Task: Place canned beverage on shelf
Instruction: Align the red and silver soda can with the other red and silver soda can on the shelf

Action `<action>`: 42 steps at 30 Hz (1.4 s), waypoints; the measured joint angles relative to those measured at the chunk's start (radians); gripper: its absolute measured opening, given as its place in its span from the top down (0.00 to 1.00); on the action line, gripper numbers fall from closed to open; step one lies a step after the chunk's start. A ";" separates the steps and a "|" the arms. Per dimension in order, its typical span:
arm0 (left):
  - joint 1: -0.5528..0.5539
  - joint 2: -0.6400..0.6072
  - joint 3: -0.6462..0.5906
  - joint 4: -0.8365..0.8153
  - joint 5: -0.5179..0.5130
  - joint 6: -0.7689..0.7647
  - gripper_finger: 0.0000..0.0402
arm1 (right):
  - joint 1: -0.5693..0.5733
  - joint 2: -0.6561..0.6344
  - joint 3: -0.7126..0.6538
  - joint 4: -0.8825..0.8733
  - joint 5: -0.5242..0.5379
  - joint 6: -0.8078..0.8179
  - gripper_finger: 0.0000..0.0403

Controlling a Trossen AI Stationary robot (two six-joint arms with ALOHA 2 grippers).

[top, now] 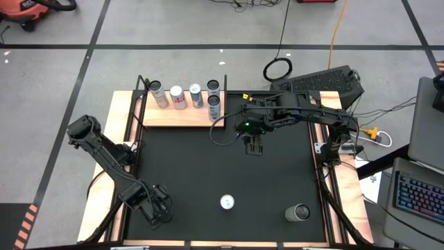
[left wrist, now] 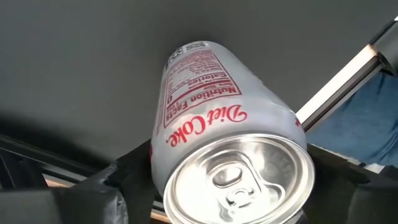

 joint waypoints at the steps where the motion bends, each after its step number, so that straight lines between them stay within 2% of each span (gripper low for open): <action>1: 0.001 0.000 0.000 0.000 -0.005 0.005 0.28 | 0.000 0.000 0.000 0.000 0.000 0.000 0.40; 9: 0.074 -0.006 0.000 0.004 -0.040 0.166 0.28 | 0.000 0.000 0.000 0.000 0.000 -0.002 0.40; 21: 0.321 -0.007 0.011 -0.112 -0.041 0.565 0.27 | 0.000 0.000 0.000 0.000 0.000 -0.018 0.40; 25: 0.414 -0.006 0.065 -0.158 -0.055 0.706 0.27 | 0.000 0.000 0.000 0.000 0.000 -0.024 0.40; 32: 0.573 -0.006 0.187 -0.330 -0.077 0.921 0.27 | 0.000 0.000 0.000 0.000 0.000 -0.052 0.40; 38: 0.717 -0.007 0.280 -0.486 -0.136 1.081 0.27 | 0.000 0.000 0.000 0.000 0.000 -0.056 0.40; 42: 0.823 -0.008 0.308 -0.525 -0.163 1.201 0.27 | 0.000 0.000 0.000 0.000 0.000 -0.055 0.40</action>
